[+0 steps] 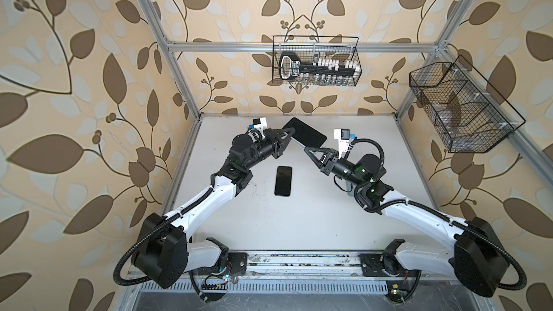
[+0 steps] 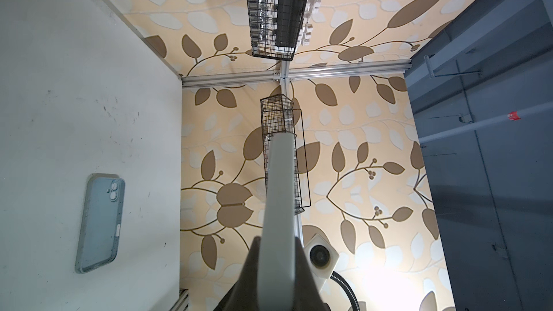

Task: Take the phone out of the phone case
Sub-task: Remove the phone case from the phone.

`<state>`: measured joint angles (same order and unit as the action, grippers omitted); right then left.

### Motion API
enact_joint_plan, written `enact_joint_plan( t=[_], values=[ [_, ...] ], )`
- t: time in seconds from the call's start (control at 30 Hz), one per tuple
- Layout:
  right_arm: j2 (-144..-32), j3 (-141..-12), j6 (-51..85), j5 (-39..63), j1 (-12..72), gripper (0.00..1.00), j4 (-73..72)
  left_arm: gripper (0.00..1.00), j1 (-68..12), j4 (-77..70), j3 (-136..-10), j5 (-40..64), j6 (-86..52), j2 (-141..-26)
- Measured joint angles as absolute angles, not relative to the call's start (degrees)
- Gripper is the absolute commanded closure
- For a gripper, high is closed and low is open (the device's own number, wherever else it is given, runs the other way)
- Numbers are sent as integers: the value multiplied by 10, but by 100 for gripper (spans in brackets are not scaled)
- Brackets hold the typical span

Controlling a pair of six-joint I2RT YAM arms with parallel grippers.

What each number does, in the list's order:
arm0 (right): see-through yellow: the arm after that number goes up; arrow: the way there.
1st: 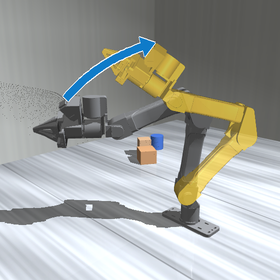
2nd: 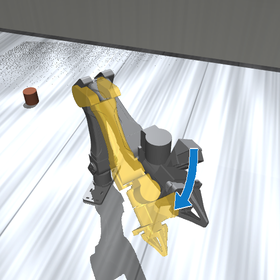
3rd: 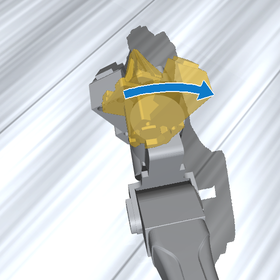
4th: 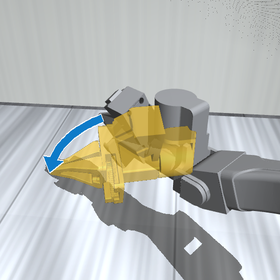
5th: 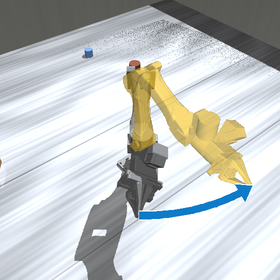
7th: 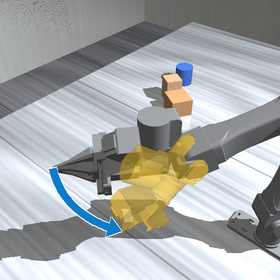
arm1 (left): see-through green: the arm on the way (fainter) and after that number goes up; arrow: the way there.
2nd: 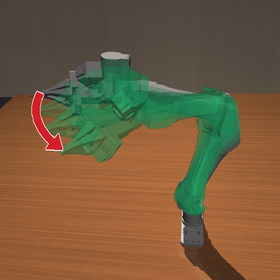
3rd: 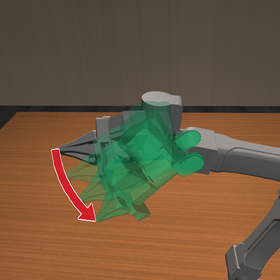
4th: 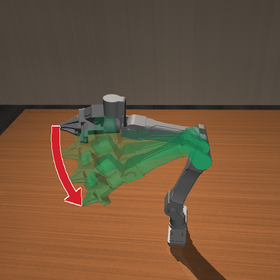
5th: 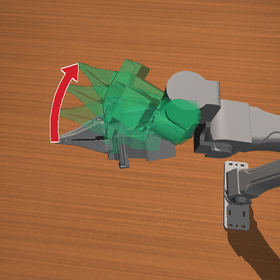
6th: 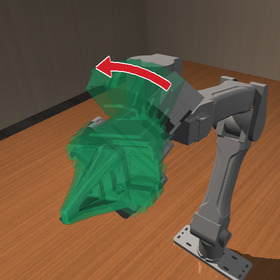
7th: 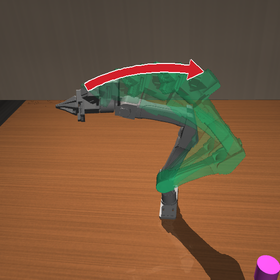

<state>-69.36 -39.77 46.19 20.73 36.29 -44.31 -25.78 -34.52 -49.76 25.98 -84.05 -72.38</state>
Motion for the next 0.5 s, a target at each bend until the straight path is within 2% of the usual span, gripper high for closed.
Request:
enact_joint_plan(
  t=[0.37,0.5],
  values=[
    [-689,-402,400,175,383,86,-422,100,-258,-324,-498,259,-842,-714],
    [-689,-400,396,170,385,81,-424,100,-258,-322,-498,257,-842,-713]
  ],
)
